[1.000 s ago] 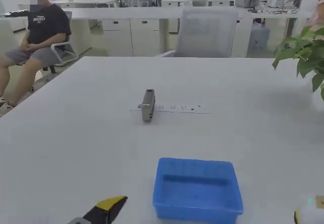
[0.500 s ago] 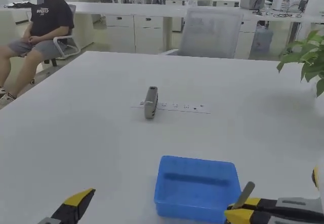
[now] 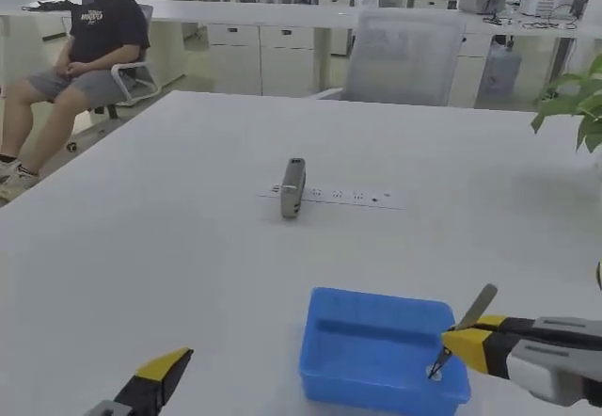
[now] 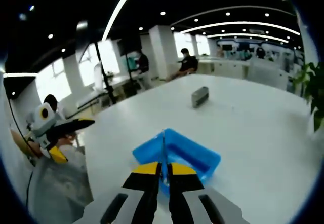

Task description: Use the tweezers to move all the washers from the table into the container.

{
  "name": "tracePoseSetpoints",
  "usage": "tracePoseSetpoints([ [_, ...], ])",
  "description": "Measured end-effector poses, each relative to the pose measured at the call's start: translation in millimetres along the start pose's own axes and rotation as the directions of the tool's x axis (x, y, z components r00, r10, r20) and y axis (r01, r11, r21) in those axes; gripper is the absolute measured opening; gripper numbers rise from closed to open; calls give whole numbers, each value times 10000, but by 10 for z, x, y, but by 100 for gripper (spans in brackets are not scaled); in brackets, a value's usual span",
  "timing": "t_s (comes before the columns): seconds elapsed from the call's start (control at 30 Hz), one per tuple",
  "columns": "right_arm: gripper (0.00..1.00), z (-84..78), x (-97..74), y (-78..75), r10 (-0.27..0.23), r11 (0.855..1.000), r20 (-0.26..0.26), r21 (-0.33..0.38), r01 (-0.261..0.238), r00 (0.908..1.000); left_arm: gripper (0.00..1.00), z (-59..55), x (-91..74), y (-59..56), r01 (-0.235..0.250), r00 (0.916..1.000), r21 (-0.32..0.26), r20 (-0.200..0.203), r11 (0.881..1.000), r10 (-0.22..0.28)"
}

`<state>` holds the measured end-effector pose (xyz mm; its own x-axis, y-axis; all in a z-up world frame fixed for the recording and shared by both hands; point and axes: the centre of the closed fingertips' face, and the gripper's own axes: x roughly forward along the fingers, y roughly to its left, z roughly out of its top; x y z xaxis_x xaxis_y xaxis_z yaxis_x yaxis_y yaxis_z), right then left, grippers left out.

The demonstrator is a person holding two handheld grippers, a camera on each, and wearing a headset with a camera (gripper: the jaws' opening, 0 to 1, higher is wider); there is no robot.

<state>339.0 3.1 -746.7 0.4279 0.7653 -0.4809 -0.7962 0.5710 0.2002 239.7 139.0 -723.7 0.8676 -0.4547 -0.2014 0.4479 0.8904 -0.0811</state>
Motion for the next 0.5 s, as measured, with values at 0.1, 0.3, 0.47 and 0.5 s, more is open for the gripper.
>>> tracePoseSetpoints([
  [0.1,3,-23,80,-83,-123,9998,-75,184,124,9999,91,-10,-2,7,6,10000,-13,-27,10000,-6],
  [0.3,3,-158,274,-300,-622,9979,-707,155,635,9956,89,-46,0,-3,25,9997,152,-252,9999,-21],
  [0.47,3,-242,387,-396,-712,9975,-1054,-43,711,9919,88,-67,-2,9,-41,9992,215,-393,9998,50],
  [0.5,3,-250,397,-405,-722,9974,-1077,-65,719,9916,88,-70,-2,10,-46,9991,210,-409,9998,55],
])
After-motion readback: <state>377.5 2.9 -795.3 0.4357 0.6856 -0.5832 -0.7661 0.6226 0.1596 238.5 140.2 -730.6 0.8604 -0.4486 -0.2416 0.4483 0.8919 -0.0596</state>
